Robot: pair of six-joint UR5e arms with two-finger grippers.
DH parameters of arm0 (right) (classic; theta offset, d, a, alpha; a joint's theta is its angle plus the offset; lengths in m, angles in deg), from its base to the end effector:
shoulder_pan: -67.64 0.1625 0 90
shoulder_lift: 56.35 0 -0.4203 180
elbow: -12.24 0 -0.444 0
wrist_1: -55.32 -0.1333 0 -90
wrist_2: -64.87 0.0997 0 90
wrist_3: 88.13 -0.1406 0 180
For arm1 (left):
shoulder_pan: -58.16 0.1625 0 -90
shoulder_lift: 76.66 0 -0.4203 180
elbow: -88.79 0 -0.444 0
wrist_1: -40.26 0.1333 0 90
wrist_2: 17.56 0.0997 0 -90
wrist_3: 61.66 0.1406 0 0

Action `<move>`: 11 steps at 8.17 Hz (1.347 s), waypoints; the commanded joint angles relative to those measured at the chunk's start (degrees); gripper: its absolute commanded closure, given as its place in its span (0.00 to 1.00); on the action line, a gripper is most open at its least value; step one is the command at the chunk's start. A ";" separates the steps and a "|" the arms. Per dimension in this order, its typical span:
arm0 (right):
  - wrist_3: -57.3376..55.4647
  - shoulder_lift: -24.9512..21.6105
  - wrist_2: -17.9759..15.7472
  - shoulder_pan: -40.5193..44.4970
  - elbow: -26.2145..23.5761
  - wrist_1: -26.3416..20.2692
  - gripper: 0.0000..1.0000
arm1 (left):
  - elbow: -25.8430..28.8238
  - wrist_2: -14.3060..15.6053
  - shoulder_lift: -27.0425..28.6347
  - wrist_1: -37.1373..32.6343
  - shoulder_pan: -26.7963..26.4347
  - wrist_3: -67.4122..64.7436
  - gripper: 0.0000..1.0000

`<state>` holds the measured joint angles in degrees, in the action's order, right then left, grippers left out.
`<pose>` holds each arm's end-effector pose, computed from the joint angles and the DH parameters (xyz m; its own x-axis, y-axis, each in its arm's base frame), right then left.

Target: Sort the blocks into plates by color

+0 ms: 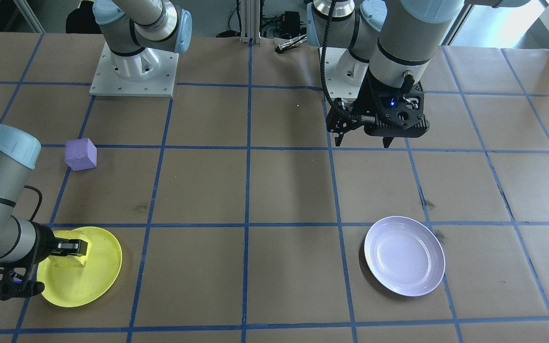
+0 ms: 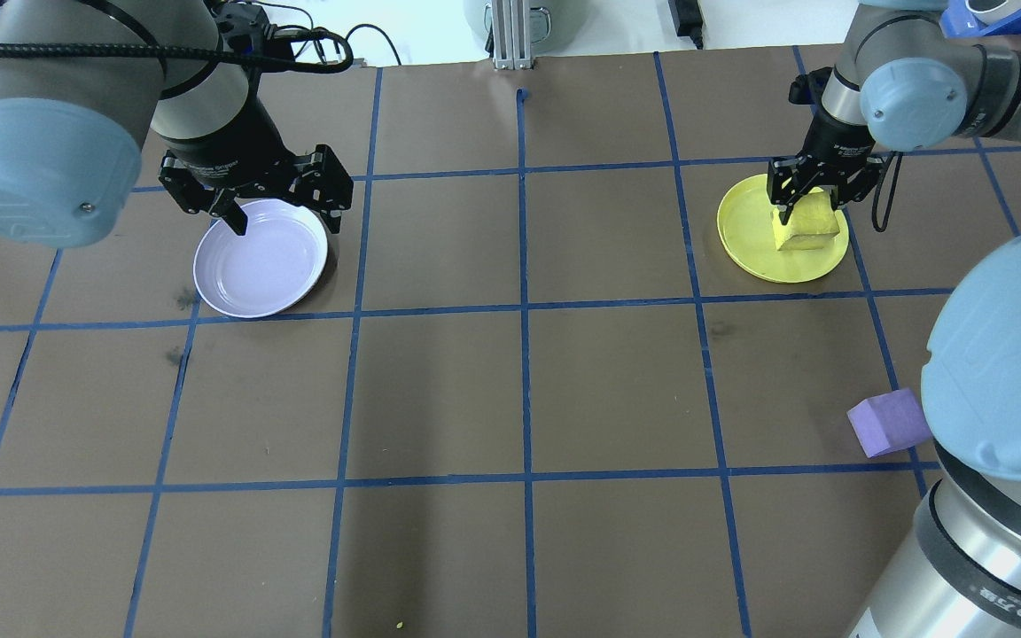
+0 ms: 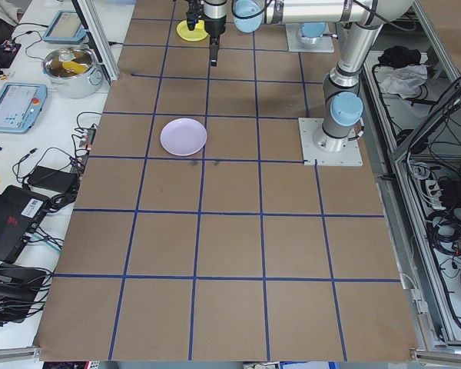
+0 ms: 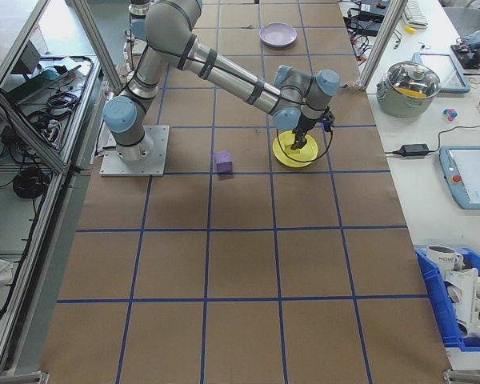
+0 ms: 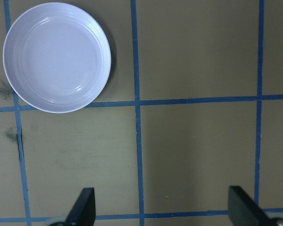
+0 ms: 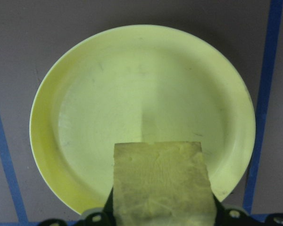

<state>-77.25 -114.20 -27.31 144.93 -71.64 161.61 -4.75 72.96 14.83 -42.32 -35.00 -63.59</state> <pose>-0.0286 -0.7082 0.1682 -0.9996 0.0283 0.0049 0.0287 0.9845 0.1732 -0.1626 -0.5506 0.4074 -0.9997 0.0211 -0.0077 0.0214 0.9989 -0.0420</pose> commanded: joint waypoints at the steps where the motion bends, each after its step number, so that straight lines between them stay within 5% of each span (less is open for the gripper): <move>1: -0.51 2.12 0.16 -0.12 0.66 0.85 0.23 | 0.03 0.00 0.09 0.05 0.00 0.00 0.00; 2: -0.34 1.69 0.25 -0.03 0.65 0.16 0.00 | 0.03 0.00 0.09 0.05 0.00 0.00 0.00; 6: 9.44 -9.96 -2.54 0.50 -3.71 -13.62 0.00 | 0.03 0.00 0.26 0.22 0.00 0.00 0.00; 8: 11.53 -17.88 -6.76 -1.34 -16.94 -10.42 0.02 | 0.03 0.00 0.26 0.22 0.00 0.00 0.00; 11: 17.13 -24.85 -11.52 -3.45 -35.95 5.01 0.04 | 0.03 0.00 0.26 0.22 0.00 0.00 0.00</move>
<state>-63.84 -135.16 -36.03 142.78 -96.52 156.81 -4.72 72.97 15.09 -42.10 -35.00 -63.59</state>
